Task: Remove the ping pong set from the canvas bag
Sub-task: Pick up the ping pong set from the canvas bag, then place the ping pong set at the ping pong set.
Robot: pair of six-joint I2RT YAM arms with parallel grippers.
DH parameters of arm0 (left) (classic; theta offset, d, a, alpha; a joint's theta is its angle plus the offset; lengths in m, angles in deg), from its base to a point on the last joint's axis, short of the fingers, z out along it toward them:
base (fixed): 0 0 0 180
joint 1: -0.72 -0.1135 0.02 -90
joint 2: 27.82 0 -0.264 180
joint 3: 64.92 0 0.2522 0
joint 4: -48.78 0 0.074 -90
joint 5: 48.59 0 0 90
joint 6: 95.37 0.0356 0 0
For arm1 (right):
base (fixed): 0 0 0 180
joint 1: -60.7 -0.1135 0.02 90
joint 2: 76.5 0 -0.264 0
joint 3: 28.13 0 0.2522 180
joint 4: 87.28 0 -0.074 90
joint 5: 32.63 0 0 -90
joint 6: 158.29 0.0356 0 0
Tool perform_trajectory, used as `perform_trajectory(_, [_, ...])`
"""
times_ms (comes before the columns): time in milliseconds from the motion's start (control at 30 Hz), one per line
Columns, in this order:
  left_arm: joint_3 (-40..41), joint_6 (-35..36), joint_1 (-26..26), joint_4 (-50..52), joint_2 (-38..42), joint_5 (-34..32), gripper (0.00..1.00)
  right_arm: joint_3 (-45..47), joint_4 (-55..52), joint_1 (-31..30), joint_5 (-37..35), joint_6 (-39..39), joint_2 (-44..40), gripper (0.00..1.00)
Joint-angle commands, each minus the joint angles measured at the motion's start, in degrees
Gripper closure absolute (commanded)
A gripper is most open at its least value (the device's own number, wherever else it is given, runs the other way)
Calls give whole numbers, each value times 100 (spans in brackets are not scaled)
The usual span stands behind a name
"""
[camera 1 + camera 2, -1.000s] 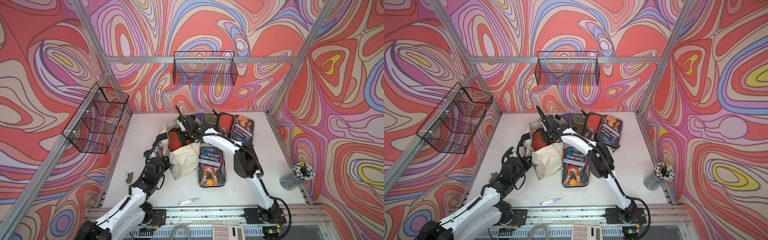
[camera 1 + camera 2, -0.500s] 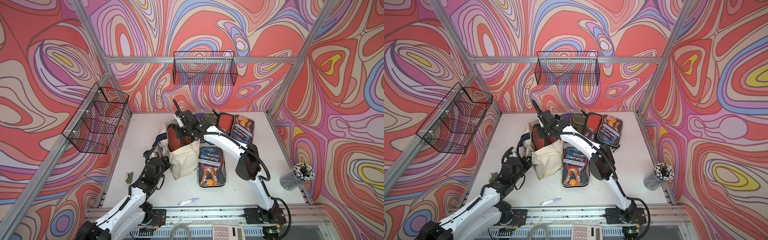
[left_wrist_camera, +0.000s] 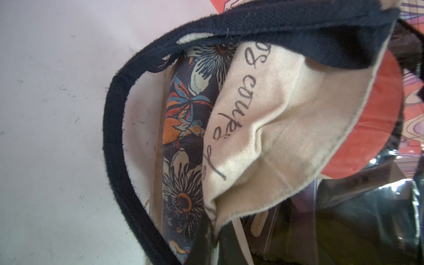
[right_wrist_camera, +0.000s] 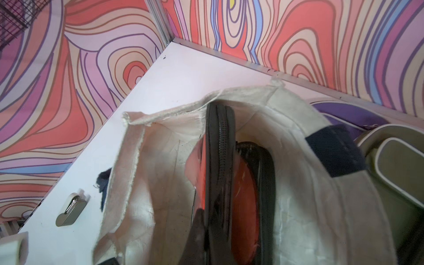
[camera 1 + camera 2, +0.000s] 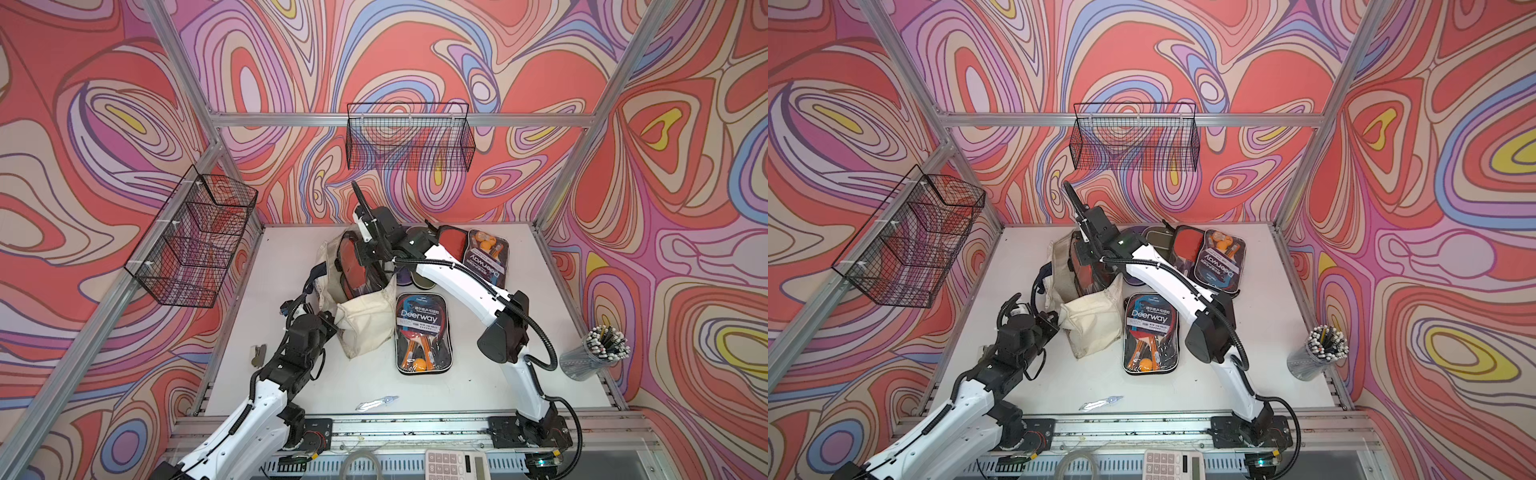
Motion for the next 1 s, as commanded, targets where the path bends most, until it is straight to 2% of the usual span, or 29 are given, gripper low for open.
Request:
perform_trajectory(0, [-61,64,-58,360,36,-306,100,-402,66,17,-293,-147,-501,100])
perform_trajectory(400, [-16,127,-213,272,-63,-240,100,-831,-88,26,-496,-209,-856,100])
perform_trajectory(967, [54,158,-337,13,-319,-133,100,-708,76,24,-751,-202,-1741,100])
